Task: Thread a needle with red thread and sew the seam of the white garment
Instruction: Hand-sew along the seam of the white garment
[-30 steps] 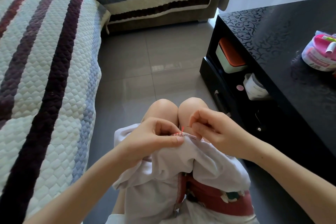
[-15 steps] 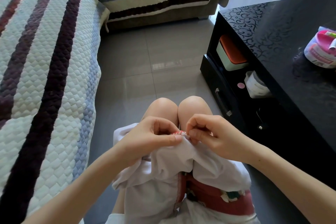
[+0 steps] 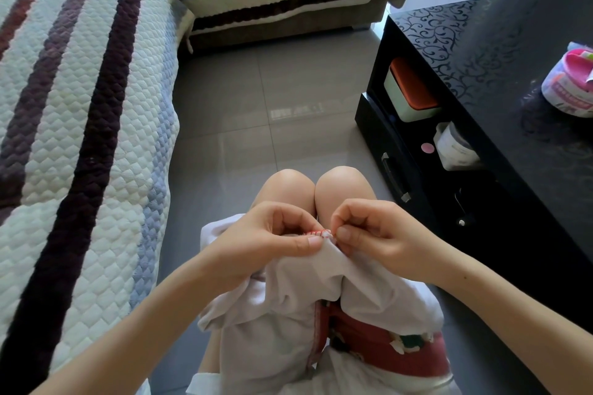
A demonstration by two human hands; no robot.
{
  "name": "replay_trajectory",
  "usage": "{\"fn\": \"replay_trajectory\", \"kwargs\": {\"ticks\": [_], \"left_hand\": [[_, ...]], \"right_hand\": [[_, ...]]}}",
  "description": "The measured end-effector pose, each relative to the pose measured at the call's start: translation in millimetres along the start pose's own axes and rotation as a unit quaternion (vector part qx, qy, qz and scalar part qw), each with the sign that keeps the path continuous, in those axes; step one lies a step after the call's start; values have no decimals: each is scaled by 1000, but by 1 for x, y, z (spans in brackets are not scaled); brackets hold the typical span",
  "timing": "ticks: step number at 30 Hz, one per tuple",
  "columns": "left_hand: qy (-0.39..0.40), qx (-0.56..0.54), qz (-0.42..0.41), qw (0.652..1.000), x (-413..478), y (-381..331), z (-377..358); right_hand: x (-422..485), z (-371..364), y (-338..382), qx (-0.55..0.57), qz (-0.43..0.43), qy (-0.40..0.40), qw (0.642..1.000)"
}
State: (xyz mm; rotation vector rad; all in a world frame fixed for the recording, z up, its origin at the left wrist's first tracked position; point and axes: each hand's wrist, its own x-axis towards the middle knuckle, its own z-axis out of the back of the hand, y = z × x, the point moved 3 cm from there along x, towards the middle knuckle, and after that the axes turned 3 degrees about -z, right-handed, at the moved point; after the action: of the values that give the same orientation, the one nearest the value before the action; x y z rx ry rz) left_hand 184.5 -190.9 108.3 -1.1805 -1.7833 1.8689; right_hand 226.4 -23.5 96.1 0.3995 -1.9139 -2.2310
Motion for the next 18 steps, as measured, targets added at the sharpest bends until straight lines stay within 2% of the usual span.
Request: {"fn": "replay_trajectory", "kwargs": {"ticks": [13, 18], "left_hand": [[5, -23, 6, 1000, 1, -3, -3], [14, -38, 3, 999, 0, -5, -3]], "right_hand": [[-2, -2, 1, 17, 30, 13, 999], [-4, 9, -11, -155, 78, -52, 983]]}}
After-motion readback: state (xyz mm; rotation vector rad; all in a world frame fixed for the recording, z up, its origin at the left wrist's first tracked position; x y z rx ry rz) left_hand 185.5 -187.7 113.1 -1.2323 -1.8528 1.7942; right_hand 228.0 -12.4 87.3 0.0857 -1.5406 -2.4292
